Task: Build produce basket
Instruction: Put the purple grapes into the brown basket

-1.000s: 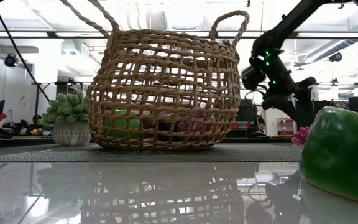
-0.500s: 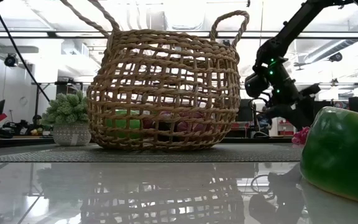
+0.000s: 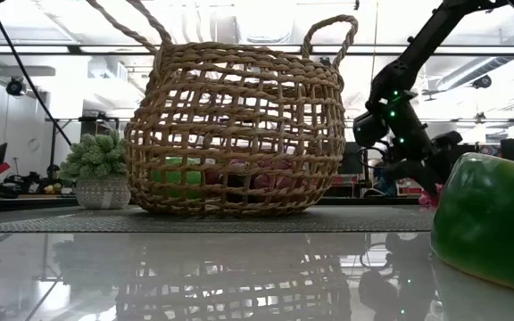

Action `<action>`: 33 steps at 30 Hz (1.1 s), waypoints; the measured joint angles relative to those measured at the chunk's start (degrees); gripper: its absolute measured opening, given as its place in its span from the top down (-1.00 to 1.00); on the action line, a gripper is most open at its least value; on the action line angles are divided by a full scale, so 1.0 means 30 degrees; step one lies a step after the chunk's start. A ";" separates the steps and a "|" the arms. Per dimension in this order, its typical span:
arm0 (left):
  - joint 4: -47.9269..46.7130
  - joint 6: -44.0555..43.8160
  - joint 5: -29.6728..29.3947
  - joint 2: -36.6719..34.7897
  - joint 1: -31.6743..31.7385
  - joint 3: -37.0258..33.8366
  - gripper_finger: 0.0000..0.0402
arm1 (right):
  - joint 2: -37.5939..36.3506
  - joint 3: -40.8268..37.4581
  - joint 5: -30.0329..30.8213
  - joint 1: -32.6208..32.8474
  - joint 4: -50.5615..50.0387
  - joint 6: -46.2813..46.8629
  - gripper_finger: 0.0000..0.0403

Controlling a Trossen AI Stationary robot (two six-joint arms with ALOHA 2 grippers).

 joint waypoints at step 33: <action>0.0000 0.0335 -0.0007 0.0000 0.0022 -0.0007 -0.52 | -0.0042 0.2935 0.1582 0.1525 0.0212 -0.0931 0.64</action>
